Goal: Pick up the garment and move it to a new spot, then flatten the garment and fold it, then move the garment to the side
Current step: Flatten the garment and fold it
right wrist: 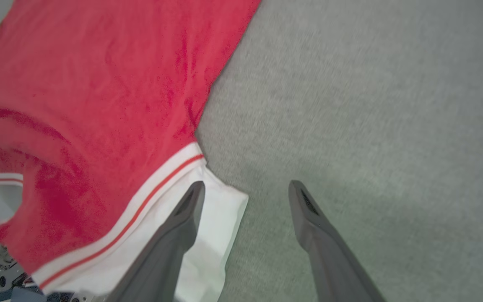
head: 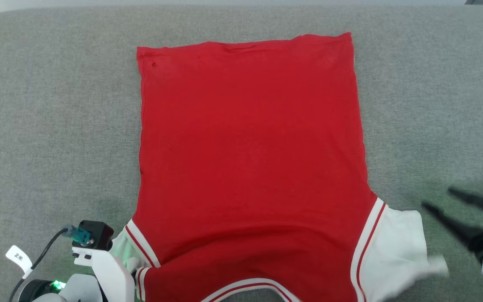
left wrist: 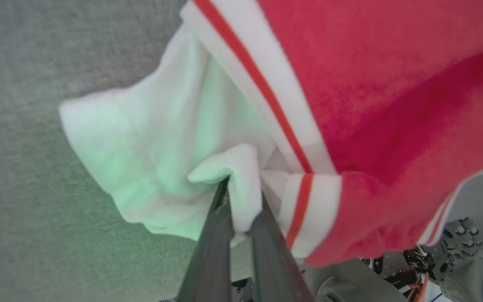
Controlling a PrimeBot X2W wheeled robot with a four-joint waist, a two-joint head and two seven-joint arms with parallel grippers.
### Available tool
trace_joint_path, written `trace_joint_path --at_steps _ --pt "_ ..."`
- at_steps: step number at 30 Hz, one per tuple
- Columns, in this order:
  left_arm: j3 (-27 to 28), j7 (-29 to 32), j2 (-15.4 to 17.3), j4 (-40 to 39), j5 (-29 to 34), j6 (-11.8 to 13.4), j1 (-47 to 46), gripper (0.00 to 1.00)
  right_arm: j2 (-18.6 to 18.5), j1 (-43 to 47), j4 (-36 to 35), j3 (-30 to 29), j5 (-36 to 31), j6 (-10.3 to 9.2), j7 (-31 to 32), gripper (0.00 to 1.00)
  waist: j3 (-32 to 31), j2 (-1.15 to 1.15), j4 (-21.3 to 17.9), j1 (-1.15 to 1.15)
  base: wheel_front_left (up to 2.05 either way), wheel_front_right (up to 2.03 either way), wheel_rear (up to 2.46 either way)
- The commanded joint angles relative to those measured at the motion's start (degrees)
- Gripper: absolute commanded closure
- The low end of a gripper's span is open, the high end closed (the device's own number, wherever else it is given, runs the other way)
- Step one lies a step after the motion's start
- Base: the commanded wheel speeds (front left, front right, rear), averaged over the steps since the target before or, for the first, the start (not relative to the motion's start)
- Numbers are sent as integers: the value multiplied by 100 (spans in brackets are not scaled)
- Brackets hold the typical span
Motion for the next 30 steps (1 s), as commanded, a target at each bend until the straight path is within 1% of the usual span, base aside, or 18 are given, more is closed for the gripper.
trace_joint_path --at_steps 1,2,5,8,12,15,20,25,30 --pt "3 -82 -212 12 6 -14 -43 100 104 29 -96 -137 -119 0 -8 0 32 0 14 0 0 0 0" --pt "39 -130 -241 -9 -9 -10 -74 100 352 -88 -269 -541 -403 0 41 0 90 0 31 0 0 0 0" --pt "62 -199 -326 -33 21 -35 -178 100 829 -393 -351 -1009 -869 0 136 0 186 0 107 0 0 0 0" --pt "29 -208 -431 -28 86 -87 -323 100 1338 -933 -200 -1163 -1233 0 206 0 307 0 222 0 0 0 0" --pt "-35 -217 -610 18 202 -189 -558 100 1772 -1874 394 -1133 -1542 0 250 0 490 0 430 0 0 0 0" --pt "-104 -183 -761 89 245 -278 -751 100 1927 -2625 1084 -1013 -1710 0 286 0 644 0 631 0 0 0 0" --pt "-189 -172 -1003 291 309 -420 -1010 100 1998 -3759 2457 -818 -1857 1 482 0 894 0 994 0 0 0 0" --pt "-297 -190 -1225 537 377 -584 -1201 100 2016 -4724 3725 -616 -1972 0 892 0 1133 0 1312 0 0 0 0" --pt "-373 -213 -1414 803 389 -704 -1326 100 2151 -5430 4835 -549 -1933 0 1526 0 1264 0 1521 0 0 0 0"
